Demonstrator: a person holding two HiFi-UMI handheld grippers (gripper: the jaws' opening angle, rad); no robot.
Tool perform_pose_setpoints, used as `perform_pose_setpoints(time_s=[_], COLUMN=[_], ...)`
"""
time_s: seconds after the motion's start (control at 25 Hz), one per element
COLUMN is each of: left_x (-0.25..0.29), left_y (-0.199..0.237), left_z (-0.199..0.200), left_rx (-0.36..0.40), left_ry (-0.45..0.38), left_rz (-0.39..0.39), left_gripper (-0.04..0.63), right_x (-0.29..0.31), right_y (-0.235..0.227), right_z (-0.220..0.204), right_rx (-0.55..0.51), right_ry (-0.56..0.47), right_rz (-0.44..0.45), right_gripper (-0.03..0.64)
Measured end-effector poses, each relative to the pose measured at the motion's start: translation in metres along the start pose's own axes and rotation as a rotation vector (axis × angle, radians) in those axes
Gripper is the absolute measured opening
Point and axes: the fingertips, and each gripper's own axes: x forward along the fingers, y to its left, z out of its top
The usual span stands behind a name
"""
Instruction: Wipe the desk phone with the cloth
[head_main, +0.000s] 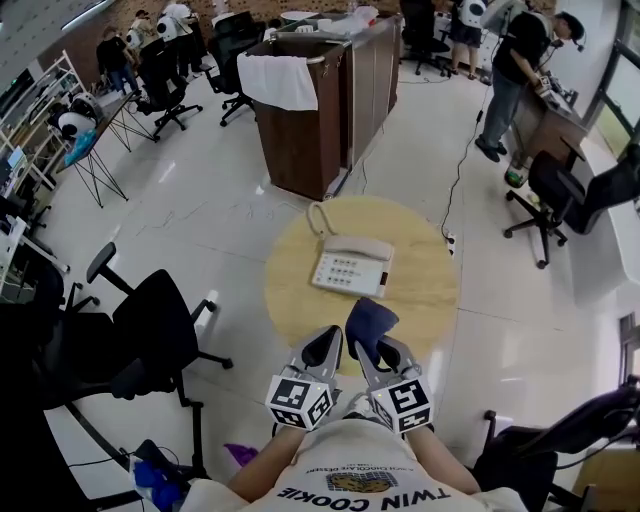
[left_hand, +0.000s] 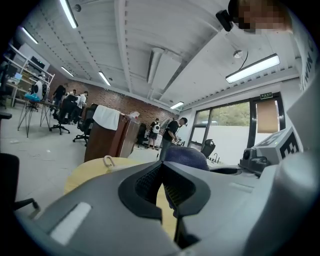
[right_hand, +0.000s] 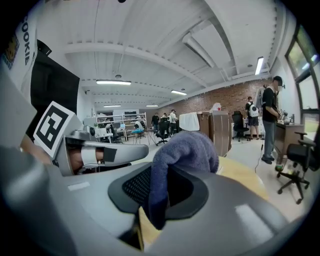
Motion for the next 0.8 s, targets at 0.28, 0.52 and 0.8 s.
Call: perform_pose_setpoints(time_s=[0.28, 0.52, 0.8], left_x=[0.007, 0.012, 0.028], left_y=[0.017, 0.033, 0.059], left_z=[-0.004, -0.002, 0.007], left_rx=[-0.014, -0.012, -0.005], left_ry=[0.029, 0.033, 0.040], left_rz=[0.033, 0.034, -0.019], left_gripper=[-0.009, -0.009, -0.009], right_x=[0.029, 0.064, 0.131], right_y=[-0.008, -0.005, -0.016], right_z=[-0.002, -0.001, -0.002], right_rx=[0.003, 0.010, 0.112], right_ry=[0.004, 0.034, 0.130], right_rz=[0.020, 0.051, 0.058], right_gripper=[0.066, 0.066, 0.066])
